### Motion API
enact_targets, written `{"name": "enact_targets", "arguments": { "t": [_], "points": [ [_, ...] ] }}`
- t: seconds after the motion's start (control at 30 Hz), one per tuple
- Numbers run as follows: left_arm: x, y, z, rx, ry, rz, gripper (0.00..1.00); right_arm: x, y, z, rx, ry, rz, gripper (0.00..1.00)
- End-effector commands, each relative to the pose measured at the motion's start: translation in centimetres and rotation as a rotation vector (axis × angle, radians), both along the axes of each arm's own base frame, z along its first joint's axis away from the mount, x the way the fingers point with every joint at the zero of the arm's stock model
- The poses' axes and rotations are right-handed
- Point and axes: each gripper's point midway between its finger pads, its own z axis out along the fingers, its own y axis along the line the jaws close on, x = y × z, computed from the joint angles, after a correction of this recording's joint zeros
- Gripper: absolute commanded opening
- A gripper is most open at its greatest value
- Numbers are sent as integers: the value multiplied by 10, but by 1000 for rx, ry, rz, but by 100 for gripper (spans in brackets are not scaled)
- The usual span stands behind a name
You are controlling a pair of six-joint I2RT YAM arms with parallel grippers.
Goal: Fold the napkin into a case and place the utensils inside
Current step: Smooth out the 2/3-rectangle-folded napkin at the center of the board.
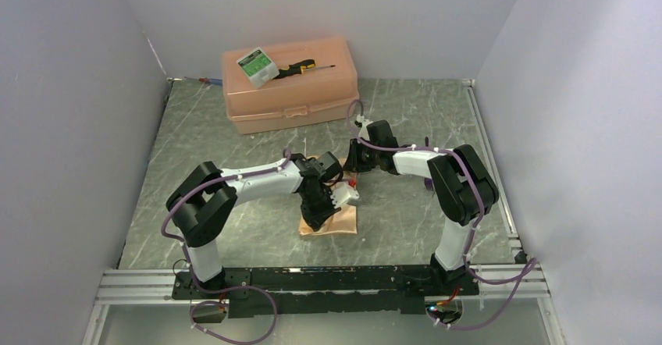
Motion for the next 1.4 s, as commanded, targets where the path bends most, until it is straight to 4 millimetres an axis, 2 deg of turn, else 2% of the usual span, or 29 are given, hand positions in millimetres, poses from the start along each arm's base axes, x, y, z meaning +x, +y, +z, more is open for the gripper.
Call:
{"name": "enact_targets", "arguments": {
  "t": [0.0, 0.13, 0.3, 0.47, 0.6, 0.7, 0.77, 0.93, 1.0, 1.1, 1.23, 1.37],
  "points": [
    [-12, -9, 22, -77, 38, -60, 3, 1, -12, -6, -44, -8, -38, 19],
    [-25, -1, 20, -71, 79, -89, 3, 0, -15, -9, -54, -3, -47, 19],
    [-26, 9, -5, 1, 42, -114, 4, -1, -15, -6, -48, -1, -53, 20],
    [-16, 29, -35, 128, -17, -143, 5, 1, -15, 15, -35, -34, -52, 25],
    [-14, 38, -43, 168, -31, -143, 6, 4, -17, 32, -35, -71, -59, 33],
    [-9, 34, -39, 158, -54, -125, 7, 8, -17, 39, -30, -87, -62, 35],
    [-4, 29, -33, 146, -67, -111, 12, 10, -17, 45, -25, -102, -66, 35],
    [2, 17, -4, 79, -72, -93, 22, 19, -18, 82, -3, -180, -84, 36],
    [3, 14, 4, 50, -77, -87, 24, 20, -14, 99, 32, -206, -76, 35],
    [3, 15, 5, 38, -79, -83, 26, 12, 2, 110, 110, -198, -30, 34],
    [3, 17, 6, 27, -48, -51, 39, -1, 31, 104, 133, -171, 61, 35],
    [8, 13, 30, -45, -27, -20, 47, -12, 58, 86, 144, -127, 132, 32]
  ]
}}
